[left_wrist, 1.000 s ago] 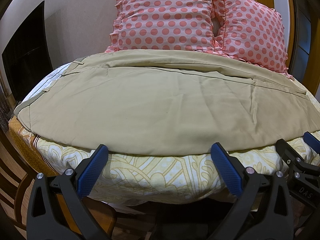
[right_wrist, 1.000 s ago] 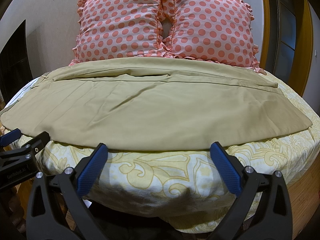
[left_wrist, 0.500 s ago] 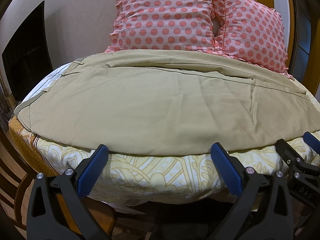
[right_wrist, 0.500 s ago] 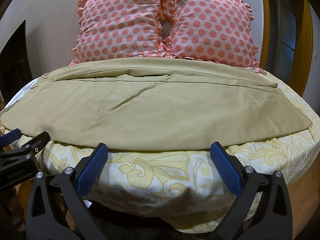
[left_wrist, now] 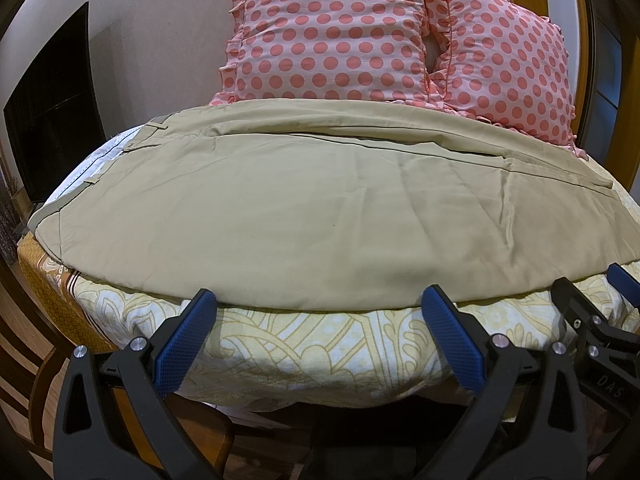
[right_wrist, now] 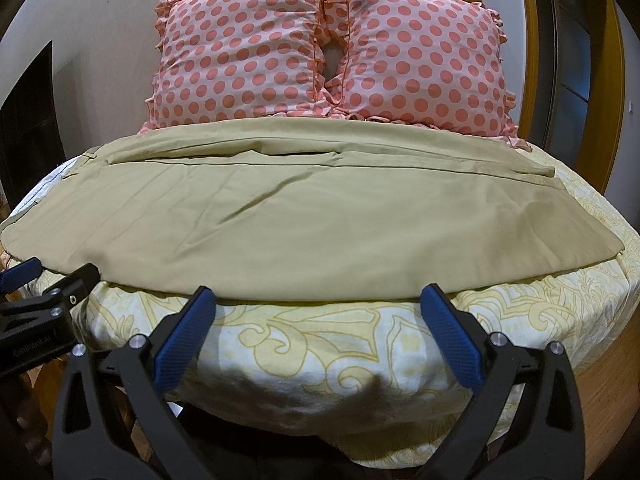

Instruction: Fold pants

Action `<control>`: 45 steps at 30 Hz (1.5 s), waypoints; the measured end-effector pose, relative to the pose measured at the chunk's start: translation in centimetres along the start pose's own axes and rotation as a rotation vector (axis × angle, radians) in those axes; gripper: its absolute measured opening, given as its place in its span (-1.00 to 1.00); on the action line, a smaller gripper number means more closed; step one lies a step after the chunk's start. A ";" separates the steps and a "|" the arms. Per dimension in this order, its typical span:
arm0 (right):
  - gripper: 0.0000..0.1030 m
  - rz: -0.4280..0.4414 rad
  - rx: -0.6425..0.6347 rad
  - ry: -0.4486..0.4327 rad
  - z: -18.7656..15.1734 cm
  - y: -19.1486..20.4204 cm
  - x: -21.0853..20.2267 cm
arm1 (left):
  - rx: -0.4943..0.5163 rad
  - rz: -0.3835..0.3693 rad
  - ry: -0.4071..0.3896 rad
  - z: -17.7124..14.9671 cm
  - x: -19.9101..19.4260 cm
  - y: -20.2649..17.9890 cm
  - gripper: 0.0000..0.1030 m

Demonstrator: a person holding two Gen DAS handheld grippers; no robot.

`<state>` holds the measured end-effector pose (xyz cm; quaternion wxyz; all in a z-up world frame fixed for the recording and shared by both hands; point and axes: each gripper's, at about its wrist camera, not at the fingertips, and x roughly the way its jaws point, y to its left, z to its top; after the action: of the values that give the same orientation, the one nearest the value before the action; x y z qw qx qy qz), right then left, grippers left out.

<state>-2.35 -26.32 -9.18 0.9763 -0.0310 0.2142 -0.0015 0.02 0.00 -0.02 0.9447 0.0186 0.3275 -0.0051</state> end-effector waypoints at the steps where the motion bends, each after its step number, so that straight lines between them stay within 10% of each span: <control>1: 0.96 0.000 0.000 -0.001 -0.1 0.0 0.1 | 0.000 0.000 -0.001 0.0 0.0 0.0 0.97; 14: 0.96 0.002 0.017 -0.069 2.8 -2.2 -2.6 | 0.054 0.070 -0.081 1.5 -2.4 -0.1 0.97; 23: 0.95 -0.182 0.223 -0.040 18.7 -17.3 6.4 | -0.086 -0.022 -0.139 10.3 -0.9 0.6 0.97; 34: -0.02 -0.399 0.504 0.298 25.6 -29.7 27.7 | -0.083 0.007 -0.086 15.4 6.9 -1.4 0.97; 41: -0.20 -0.495 0.447 0.348 25.3 -30.8 32.7 | -0.081 -0.014 -0.036 15.3 9.2 -1.5 0.97; 45: -0.83 -0.428 0.430 0.296 24.6 -31.4 32.1 | -0.086 -0.021 -0.029 15.2 9.4 -1.4 0.97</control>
<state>37.38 -56.74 1.60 0.8963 0.1320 0.3371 -0.2561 16.79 -1.93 5.98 0.9492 -0.0258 0.3137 -0.0014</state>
